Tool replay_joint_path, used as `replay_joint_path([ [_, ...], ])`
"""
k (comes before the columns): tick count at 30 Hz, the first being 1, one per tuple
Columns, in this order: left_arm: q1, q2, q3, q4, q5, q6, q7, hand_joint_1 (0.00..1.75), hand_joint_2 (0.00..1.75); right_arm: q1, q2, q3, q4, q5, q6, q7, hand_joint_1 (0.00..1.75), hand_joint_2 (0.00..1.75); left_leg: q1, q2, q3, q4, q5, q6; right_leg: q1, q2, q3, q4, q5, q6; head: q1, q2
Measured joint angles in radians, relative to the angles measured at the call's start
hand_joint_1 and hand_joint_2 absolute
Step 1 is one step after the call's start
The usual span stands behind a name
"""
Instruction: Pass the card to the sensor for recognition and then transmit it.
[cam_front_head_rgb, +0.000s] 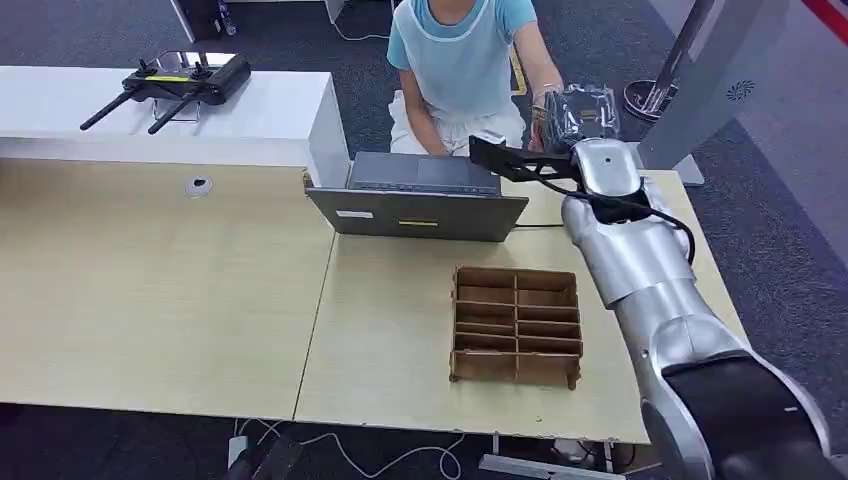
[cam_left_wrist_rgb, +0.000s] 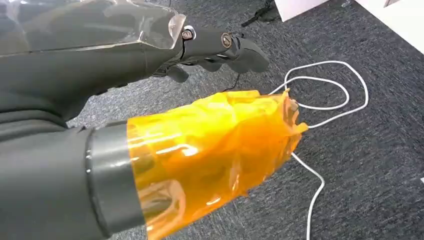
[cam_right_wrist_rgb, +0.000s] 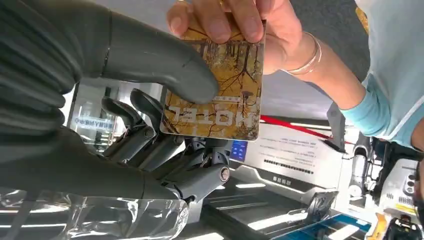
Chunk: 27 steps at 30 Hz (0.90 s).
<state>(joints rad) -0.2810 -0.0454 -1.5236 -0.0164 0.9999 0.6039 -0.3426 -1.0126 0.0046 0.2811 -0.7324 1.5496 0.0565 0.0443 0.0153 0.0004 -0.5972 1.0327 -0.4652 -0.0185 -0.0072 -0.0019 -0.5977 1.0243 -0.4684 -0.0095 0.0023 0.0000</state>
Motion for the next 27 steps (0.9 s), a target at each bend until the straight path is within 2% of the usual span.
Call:
replay_joint_path([
  [1, 0.000, 0.000, 0.000, 0.000, 0.000, 0.000, 0.000, 0.00, 0.00, 0.000, 0.000, 0.000, 0.002, 0.002, -0.001, 0.000, 1.61, 1.75, 0.000, 0.000, 0.000, 0.000, 0.000, 0.000, 0.000, 0.000, 0.000, 0.000, 0.000, 0.000, 0.000, 0.000],
  [2, 0.000, 0.000, 0.000, 0.000, 0.000, 0.000, 0.000, 0.00, 0.00, 0.000, 0.001, 0.001, 0.003, 0.003, -0.002, 0.000, 1.06, 1.75, 0.000, 0.000, 0.000, 0.000, 0.000, 0.000, 0.000, 0.000, 0.000, 0.000, 0.000, 0.000, 0.000, 0.000],
  [3, 0.000, 0.000, 0.000, 0.000, 0.001, 0.000, 0.000, 0.00, 0.00, 0.000, 0.001, 0.001, 0.004, 0.004, -0.003, 0.000, 0.12, 1.75, 0.000, 0.000, 0.000, 0.000, 0.000, 0.000, 0.000, 0.000, 0.000, 0.000, 0.000, 0.000, 0.000, 0.000],
  [4, 0.000, 0.000, 0.000, 0.000, 0.002, 0.000, 0.000, 0.00, 0.00, 0.001, 0.001, 0.001, 0.007, 0.006, -0.006, 0.000, 0.00, 1.75, 0.000, 0.000, 0.000, 0.000, 0.000, 0.000, 0.000, 0.000, 0.000, 0.000, 0.000, 0.000, 0.000, 0.000],
  [12, 0.000, 0.000, 0.000, 0.000, 0.008, 0.001, 0.000, 0.00, 0.00, 0.016, 0.001, 0.001, 0.004, -0.011, -0.035, 0.011, 0.00, 1.75, 0.000, 0.000, 0.000, 0.000, 0.000, 0.000, 0.000, 0.000, 0.000, 0.000, 0.000, 0.000, 0.000, 0.000],
  [21, 0.008, 0.003, 0.000, 0.000, 0.024, 0.010, 0.029, 0.00, 0.00, 0.085, -0.010, -0.035, -0.135, -0.069, -0.050, -0.013, 0.00, 1.75, 0.000, 0.000, -0.001, 0.000, 0.000, 0.000, 0.000, 0.000, 0.000, 0.000, 0.000, 0.000, 0.000, 0.000],
  [22, 0.018, 0.003, 0.003, 0.000, 0.071, -0.030, 0.075, 0.00, 0.00, 0.094, -0.010, -0.040, -0.155, -0.092, -0.056, -0.043, 0.00, 1.75, 0.000, 0.000, -0.002, 0.000, 0.000, 0.000, 0.000, 0.000, 0.000, 0.000, 0.000, 0.000, 0.000, 0.000],
  [23, 0.033, -0.003, 0.015, -0.002, 0.142, -0.109, 0.152, 0.00, 0.00, 0.100, -0.008, -0.046, -0.176, -0.121, -0.066, -0.083, 0.00, 1.75, 0.000, 0.001, -0.001, -0.001, -0.001, 0.000, 0.000, 0.001, 0.000, 0.000, 0.000, 0.000, 0.000, 0.000],
  [24, 0.050, -0.007, 0.030, -0.006, 0.207, -0.209, 0.265, 0.00, 0.00, 0.104, 0.002, -0.052, -0.194, -0.146, -0.081, -0.107, 0.00, 1.75, -0.001, 0.005, 0.001, -0.001, -0.002, -0.002, -0.001, 0.005, -0.001, 0.000, 0.000, 0.000, 0.000, 0.000],
  [25, 0.071, -0.008, 0.046, -0.011, 0.257, -0.331, 0.410, 0.00, 0.00, 0.114, 0.019, -0.059, -0.227, -0.172, -0.107, -0.106, 0.00, 1.75, -0.001, 0.008, 0.003, -0.001, -0.003, -0.002, -0.001, 0.008, -0.001, 0.000, 0.000, 0.000, -0.002, 0.000],
  [26, 0.101, -0.011, 0.056, -0.019, 0.272, -0.405, 0.513, 0.00, 0.00, 0.138, 0.033, -0.069, -0.282, -0.205, -0.128, -0.105, 0.00, 1.75, 0.000, 0.009, 0.004, 0.000, -0.004, -0.001, -0.001, 0.010, -0.001, 0.000, 0.000, 0.000, -0.001, 0.000],
  [27, 0.125, -0.016, 0.063, -0.025, 0.284, -0.419, 0.552, 0.00, 0.00, 0.162, 0.042, -0.079, -0.332, -0.244, -0.137, -0.110, 0.00, 1.75, 0.000, 0.007, 0.003, 0.000, -0.004, -0.001, 0.000, 0.009, -0.002, -0.001, -0.001, 0.000, -0.002, 0.000],
])
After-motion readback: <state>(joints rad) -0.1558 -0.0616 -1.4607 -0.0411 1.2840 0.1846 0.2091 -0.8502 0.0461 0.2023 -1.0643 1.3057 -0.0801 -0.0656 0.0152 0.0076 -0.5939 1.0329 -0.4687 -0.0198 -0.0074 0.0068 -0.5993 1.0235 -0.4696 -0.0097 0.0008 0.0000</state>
